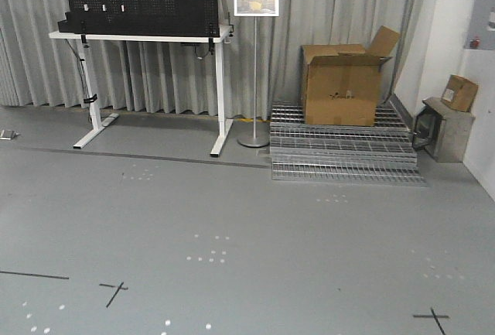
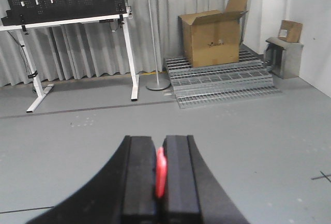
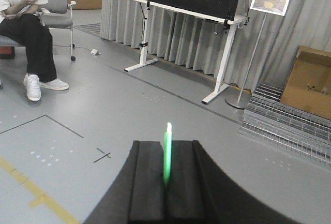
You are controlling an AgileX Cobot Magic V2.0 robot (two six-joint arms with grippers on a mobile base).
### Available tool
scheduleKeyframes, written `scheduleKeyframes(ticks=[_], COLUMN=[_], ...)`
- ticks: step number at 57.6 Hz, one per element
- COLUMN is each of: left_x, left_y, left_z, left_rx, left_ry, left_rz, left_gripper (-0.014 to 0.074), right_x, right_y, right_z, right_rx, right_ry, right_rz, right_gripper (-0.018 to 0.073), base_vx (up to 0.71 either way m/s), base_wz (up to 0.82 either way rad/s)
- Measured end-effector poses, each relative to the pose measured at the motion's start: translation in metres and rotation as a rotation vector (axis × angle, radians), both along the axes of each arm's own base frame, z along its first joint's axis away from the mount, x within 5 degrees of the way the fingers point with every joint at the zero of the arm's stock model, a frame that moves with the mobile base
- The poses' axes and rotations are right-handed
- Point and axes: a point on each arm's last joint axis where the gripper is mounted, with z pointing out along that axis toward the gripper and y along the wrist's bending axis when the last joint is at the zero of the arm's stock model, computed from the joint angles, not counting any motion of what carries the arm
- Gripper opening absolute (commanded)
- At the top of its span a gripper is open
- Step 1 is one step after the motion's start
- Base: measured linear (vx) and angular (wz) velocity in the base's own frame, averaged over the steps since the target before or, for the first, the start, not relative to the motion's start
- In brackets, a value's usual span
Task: Sort red and green spoons into left cabinet
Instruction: 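Drive the base across the room toward the open white cabinet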
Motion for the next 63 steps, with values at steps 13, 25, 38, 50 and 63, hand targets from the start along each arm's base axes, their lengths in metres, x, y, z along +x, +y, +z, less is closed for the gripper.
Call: scheduleKeyframes(ticks=[13, 25, 38, 50, 63], left_x=[0.0000, 0.0000, 0.0000, 0.0000, 0.0000], left_y=[0.0000, 0.0000, 0.0000, 0.0000, 0.0000], left_z=[0.0000, 0.0000, 0.0000, 0.0000, 0.0000], left_rx=[0.000, 0.000, 0.000, 0.000, 0.000], left_ry=[0.000, 0.000, 0.000, 0.000, 0.000], left_rz=[0.000, 0.000, 0.000, 0.000, 0.000], left_gripper=[-0.0001, -0.0001, -0.0001, -0.0001, -0.0001], right_x=[0.0000, 0.0000, 0.0000, 0.0000, 0.0000], right_y=[0.0000, 0.0000, 0.0000, 0.0000, 0.0000], right_z=[0.0000, 0.0000, 0.0000, 0.0000, 0.0000], right_rx=[0.000, 0.000, 0.000, 0.000, 0.000], right_ry=[0.000, 0.000, 0.000, 0.000, 0.000], right_rz=[0.000, 0.000, 0.000, 0.000, 0.000], right_gripper=[-0.0003, -0.0003, -0.0003, -0.0003, -0.0003], base_vx=[0.67, 0.69, 0.68, 0.67, 0.66], base_wz=[0.07, 0.00, -0.09, -0.15, -0.14])
